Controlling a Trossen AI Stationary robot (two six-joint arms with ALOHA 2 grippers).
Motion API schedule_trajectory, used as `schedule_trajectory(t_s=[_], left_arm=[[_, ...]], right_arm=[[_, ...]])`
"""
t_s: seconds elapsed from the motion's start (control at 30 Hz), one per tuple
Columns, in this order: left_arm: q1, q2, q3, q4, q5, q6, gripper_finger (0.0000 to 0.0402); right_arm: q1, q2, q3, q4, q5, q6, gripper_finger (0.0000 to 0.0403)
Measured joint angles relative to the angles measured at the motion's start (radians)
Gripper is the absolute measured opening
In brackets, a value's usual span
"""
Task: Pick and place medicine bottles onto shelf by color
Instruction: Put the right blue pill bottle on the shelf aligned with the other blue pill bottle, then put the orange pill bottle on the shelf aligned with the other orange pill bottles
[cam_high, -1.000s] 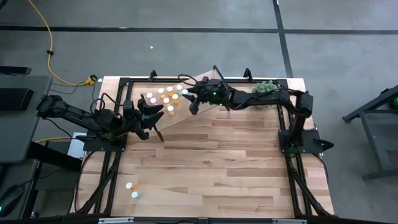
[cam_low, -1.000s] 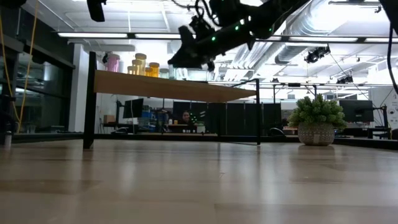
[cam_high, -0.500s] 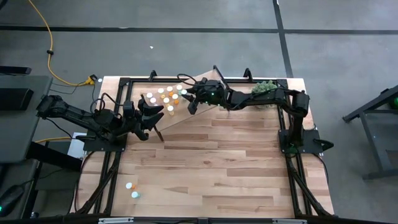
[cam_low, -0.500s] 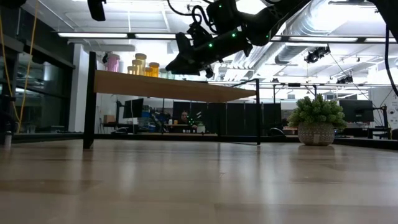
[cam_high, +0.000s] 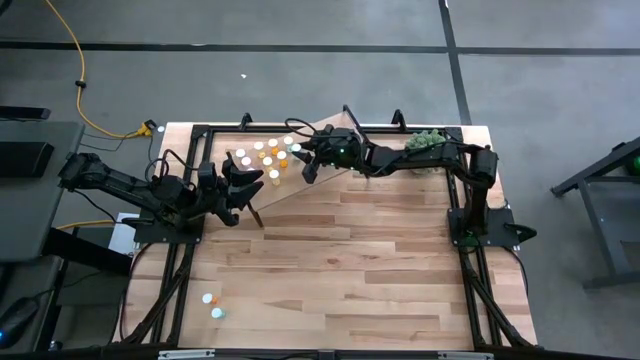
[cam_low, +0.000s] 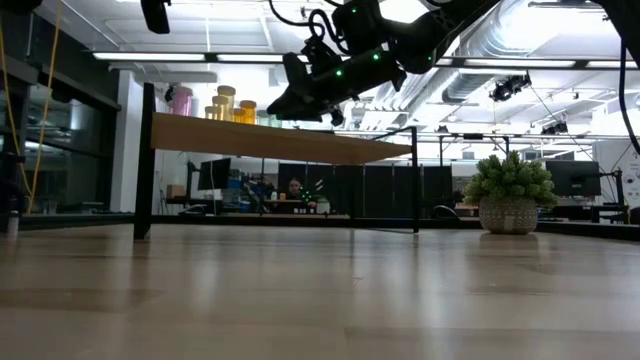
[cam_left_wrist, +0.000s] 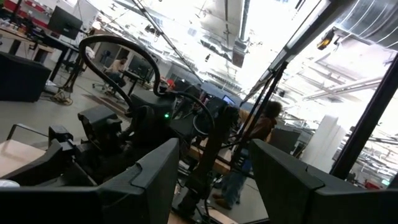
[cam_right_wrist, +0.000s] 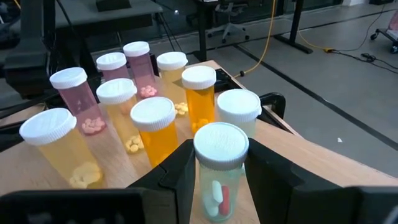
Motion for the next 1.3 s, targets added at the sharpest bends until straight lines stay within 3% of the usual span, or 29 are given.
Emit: schedule_trajectory(t_s=[0.53,0.97,1.13,1.3], left_arm=[[0.000,0.000,0.000,0.000,0.000,0.000,0.0188],[0.000,0.000,0.000,-0.017,0.046,0.002,0.0188],[0.000,0.000,0.000,-0.044,0.068,-0.001,0.0188],[0.000,-0.001,0.000,-0.064,0.143,0.005,0.0188]], right_arm=[[0.000,-0.016,-0.002,-0.042,-0.010,-0.010,0.0179],[0.013,-0.350,-0.020,-0.652,-0.111,-0.054,0.0183],[0.082,-0.583,-0.236,-0.552,-0.050,0.081,0.0183],[0.201,-0.799,-0.486,-0.184,-0.003,0.240,0.0183]])
